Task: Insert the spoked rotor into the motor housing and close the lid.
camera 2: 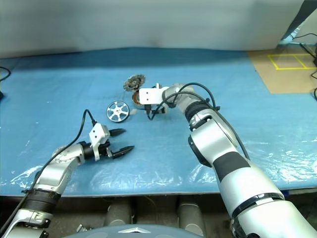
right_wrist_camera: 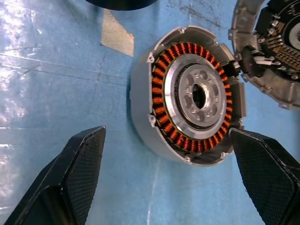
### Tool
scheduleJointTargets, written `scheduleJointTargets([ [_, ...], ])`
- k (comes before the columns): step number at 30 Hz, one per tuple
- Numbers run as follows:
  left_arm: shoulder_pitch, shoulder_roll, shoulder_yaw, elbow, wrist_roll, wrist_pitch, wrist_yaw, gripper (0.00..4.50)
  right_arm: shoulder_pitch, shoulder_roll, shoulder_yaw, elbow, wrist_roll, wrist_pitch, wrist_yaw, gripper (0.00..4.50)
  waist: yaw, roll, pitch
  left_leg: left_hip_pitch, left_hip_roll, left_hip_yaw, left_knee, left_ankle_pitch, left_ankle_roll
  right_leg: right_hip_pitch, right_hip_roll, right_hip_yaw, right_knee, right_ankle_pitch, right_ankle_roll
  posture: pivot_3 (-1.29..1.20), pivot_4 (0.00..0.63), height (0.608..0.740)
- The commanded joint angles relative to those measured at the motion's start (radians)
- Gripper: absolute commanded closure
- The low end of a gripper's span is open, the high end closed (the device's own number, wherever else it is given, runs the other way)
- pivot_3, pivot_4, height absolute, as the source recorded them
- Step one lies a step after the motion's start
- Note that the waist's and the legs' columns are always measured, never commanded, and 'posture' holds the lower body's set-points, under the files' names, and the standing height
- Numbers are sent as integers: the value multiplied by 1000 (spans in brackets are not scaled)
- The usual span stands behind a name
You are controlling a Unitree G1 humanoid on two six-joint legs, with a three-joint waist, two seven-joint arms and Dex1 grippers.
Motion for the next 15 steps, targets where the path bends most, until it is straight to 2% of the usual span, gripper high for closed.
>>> scheduleJointTargets([
  [1, 1, 8, 14, -41, -10, -3, 7, 0, 16, 20, -41, -14, 36, 7, 32, 42, 0, 0, 0, 0, 0, 0, 0, 0, 0, 0, 0, 0, 0, 0, 0, 0, 150, 740],
  [5, 0, 8, 13, -42, -7, -2, 13, 0, 42, 26, -38, -13, 22, 18, 39, 42, 0, 0, 0, 0, 0, 0, 0, 0, 0, 0, 0, 0, 0, 0, 0, 0, 150, 740],
  [7, -4, 9, 13, -39, -6, -1, 15, 0, 47, 27, -42, -13, 20, 25, 34, 419, 0, 0, 0, 1, 0, 0, 0, 0, 0, 0, 0, 0, 0, 0, 0, 0, 150, 740],
  [10, -1, 10, 14, -41, -5, -3, 19, 0, 50, 26, -44, -13, 16, 29, 27, 1301, 0, 0, 0, 1, 0, 0, 0, 0, 0, 1, 0, 0, 0, 0, 0, 0, 150, 740],
  [15, 5, 9, 12, -38, -3, -8, 24, 0, 49, 21, -36, -13, 3, 27, 24, 3031, 0, 0, 0, 2, 0, 0, 0, 0, 0, 2, 0, 0, 1, 0, 0, 0, 150, 740],
])
